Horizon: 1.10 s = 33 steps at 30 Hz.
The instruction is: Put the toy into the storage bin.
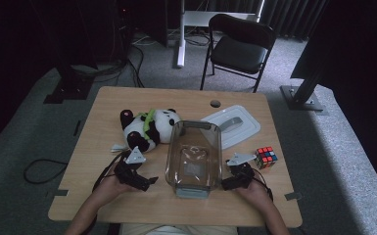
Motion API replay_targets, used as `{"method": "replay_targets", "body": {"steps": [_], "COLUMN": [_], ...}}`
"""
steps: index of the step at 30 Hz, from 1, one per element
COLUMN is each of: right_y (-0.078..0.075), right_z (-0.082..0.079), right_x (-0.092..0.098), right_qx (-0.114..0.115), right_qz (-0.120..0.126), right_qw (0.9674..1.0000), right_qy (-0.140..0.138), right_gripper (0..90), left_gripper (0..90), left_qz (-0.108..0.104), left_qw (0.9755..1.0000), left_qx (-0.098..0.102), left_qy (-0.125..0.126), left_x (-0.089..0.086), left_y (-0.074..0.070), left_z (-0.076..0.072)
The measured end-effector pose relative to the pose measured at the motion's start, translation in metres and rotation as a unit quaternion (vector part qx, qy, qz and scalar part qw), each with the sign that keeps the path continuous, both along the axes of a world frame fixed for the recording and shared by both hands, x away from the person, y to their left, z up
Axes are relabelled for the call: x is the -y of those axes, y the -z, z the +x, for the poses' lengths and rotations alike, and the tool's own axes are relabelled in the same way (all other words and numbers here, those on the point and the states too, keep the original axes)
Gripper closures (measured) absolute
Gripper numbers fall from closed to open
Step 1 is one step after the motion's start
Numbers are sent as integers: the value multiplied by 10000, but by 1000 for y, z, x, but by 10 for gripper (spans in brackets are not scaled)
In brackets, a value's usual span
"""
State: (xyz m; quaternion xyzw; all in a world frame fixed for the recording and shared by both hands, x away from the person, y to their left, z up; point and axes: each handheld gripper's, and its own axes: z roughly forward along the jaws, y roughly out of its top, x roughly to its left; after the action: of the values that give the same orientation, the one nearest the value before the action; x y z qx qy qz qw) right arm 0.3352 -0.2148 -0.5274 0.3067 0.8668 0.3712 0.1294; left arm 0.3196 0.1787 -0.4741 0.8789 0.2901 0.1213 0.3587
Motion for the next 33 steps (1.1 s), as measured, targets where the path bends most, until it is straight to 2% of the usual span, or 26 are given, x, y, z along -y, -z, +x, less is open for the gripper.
{"method": "replay_targets", "body": {"steps": [8,11,19,28,33], "right_y": [0,0,0,0,0], "right_z": [0,0,0,0,0], "right_x": [0,0,0,0,0], "right_qx": [3,3,3,7,8], "right_qz": [-3,-3,-10,-7,-7], "right_qw": [10000,10000,10000,10000,10000], "right_qy": [-1,0,-5,-6,-5], "right_gripper": [125,125,125,125,125], "left_gripper": [19,19,19,19,19], "left_qz": [-102,-225,-274,-336,-361], "left_qw": [9998,9995,9991,9983,9978], "left_qx": [174,206,333,472,528], "left_qy": [-14,-6,6,-92,-162], "left_x": [-2,-4,-3,-8,-13], "left_y": [-17,-24,-39,-62,-69], "left_z": [7,9,20,38,49]}}
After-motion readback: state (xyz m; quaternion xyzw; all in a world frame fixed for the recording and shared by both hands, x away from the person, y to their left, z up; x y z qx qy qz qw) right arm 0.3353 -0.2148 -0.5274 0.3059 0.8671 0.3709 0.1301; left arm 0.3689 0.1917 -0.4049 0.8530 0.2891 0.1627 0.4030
